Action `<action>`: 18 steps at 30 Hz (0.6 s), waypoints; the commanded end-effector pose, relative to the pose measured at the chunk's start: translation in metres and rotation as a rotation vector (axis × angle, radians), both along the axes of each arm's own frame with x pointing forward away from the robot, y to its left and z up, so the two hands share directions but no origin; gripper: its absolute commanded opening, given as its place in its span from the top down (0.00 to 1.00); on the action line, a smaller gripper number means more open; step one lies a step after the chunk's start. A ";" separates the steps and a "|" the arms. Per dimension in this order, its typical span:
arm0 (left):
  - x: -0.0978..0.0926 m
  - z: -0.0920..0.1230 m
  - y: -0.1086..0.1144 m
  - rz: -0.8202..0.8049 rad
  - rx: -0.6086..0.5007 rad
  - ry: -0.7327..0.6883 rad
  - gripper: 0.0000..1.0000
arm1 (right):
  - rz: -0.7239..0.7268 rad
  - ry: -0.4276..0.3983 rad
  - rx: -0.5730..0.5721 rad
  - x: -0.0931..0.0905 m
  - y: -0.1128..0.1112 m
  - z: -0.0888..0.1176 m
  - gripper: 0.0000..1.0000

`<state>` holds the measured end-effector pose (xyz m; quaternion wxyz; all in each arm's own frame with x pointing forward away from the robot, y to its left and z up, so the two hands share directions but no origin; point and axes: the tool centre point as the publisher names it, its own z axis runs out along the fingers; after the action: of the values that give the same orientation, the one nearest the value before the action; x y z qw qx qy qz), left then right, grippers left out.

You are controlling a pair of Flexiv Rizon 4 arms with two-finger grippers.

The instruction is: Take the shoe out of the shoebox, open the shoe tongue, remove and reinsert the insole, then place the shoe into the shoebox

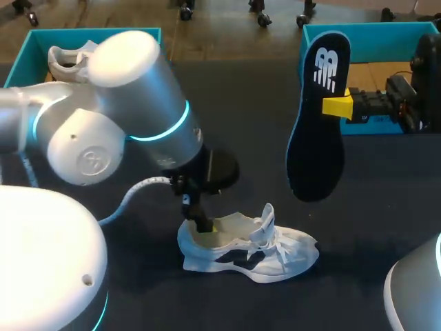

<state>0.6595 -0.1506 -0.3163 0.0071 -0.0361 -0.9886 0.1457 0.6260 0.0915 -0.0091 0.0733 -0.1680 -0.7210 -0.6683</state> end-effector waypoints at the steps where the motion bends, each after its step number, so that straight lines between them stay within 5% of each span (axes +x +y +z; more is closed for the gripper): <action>1: 0.005 -0.022 -0.022 0.005 0.017 -0.013 0.00 | 0.003 0.001 -0.001 0.003 0.002 -0.001 1.00; 13: 0.010 -0.056 -0.035 0.007 0.038 -0.007 0.00 | 0.003 0.001 -0.001 0.003 0.002 -0.001 1.00; 18: 0.011 -0.065 -0.037 0.013 0.051 -0.002 0.15 | 0.003 0.001 -0.001 0.003 0.002 -0.001 1.00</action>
<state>0.6682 -0.1775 -0.3696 0.0048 -0.0290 -0.9918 0.1243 0.6262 0.0913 -0.0088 0.0734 -0.1679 -0.7212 -0.6681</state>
